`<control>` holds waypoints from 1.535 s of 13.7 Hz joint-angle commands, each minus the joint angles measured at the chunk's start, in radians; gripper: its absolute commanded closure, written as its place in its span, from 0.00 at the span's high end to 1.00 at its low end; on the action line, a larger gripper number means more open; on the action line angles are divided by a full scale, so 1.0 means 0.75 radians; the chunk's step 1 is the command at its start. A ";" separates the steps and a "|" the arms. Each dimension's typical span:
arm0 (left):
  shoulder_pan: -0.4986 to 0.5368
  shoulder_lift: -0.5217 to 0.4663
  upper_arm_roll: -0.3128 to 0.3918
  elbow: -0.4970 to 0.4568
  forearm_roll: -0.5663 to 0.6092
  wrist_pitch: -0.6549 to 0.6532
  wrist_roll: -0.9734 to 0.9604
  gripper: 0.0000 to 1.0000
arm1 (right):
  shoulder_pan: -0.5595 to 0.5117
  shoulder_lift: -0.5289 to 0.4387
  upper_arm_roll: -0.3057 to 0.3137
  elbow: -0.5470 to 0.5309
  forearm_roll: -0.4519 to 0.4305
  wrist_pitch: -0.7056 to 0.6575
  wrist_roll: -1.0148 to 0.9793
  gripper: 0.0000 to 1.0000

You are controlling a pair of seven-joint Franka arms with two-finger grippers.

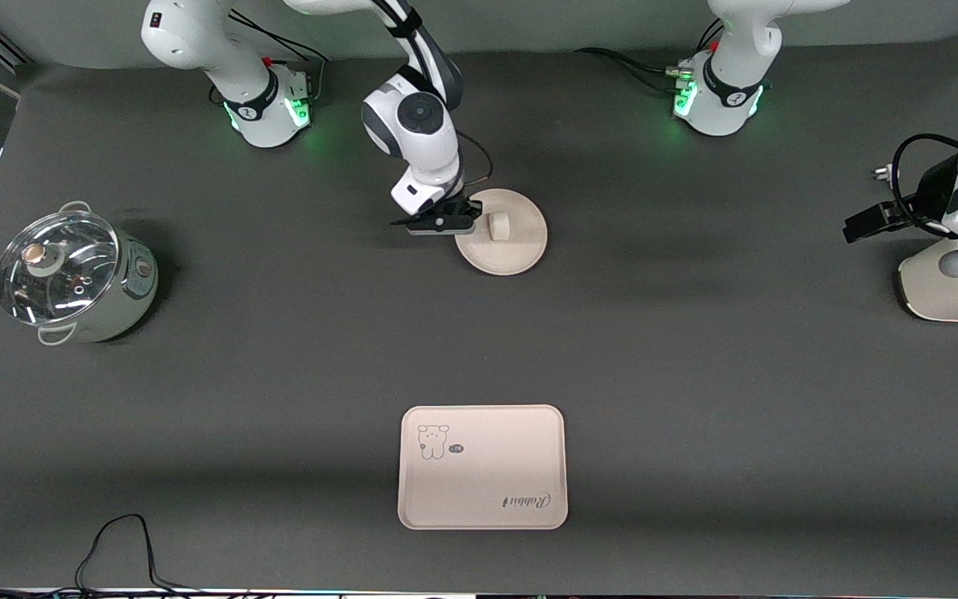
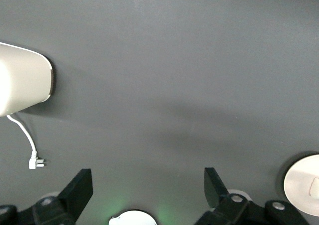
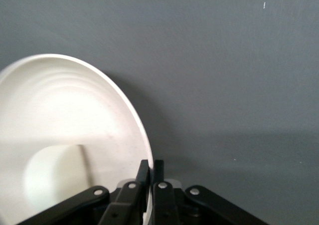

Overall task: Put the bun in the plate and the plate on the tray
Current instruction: 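Carry the plate with the right gripper onto the cream tray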

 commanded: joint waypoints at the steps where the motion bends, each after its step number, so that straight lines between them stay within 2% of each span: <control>1: -0.002 -0.014 0.000 0.003 -0.015 -0.025 0.021 1.00 | -0.039 -0.063 -0.103 0.227 0.032 -0.267 -0.089 0.00; 2: -0.002 -0.014 0.000 0.003 -0.015 -0.025 0.021 1.00 | -0.053 -0.046 -0.163 0.332 0.032 -0.325 -0.114 0.00; 3: -0.002 -0.014 0.000 0.003 -0.015 -0.025 0.019 1.00 | -0.100 -0.028 -0.187 0.426 0.032 -0.358 -0.151 0.00; 5: -0.002 -0.014 0.000 0.003 -0.015 -0.025 0.021 1.00 | -0.275 0.045 -0.182 0.581 0.064 -0.375 -0.285 0.00; 6: -0.002 -0.014 0.000 0.003 -0.015 -0.025 0.021 1.00 | -0.347 0.117 -0.182 0.681 0.144 -0.373 -0.369 0.00; 8: -0.002 -0.014 0.000 0.003 -0.015 -0.025 0.021 1.00 | -0.523 0.315 -0.180 0.941 0.376 -0.375 -0.541 0.00; 10: -0.002 -0.012 0.000 0.003 -0.015 -0.025 0.021 1.00 | -0.656 0.542 -0.169 1.217 0.516 -0.375 -0.611 0.00; 13: -0.004 -0.012 0.000 0.003 -0.015 -0.025 0.019 1.00 | -0.811 0.867 -0.086 1.585 0.558 -0.330 -0.599 0.00; 15: -0.002 -0.012 0.000 0.003 -0.015 -0.025 0.021 1.00 | -0.906 0.958 0.075 1.629 0.545 -0.183 -0.615 0.00; 16: -0.002 -0.012 0.000 0.003 -0.015 -0.025 0.021 1.00 | -0.936 0.991 0.123 1.633 0.543 -0.120 -0.623 0.00; 18: -0.002 -0.012 0.000 0.003 -0.015 -0.025 0.021 1.00 | -0.992 1.005 0.172 1.644 0.543 -0.107 -0.703 0.00; 19: -0.004 -0.012 0.000 0.003 -0.015 -0.025 0.021 1.00 | -1.004 1.003 0.188 1.642 0.543 -0.103 -0.720 0.99; 21: -0.002 -0.012 0.000 0.003 -0.015 -0.025 0.021 1.00 | -1.002 0.958 0.187 1.629 0.539 -0.145 -0.720 1.00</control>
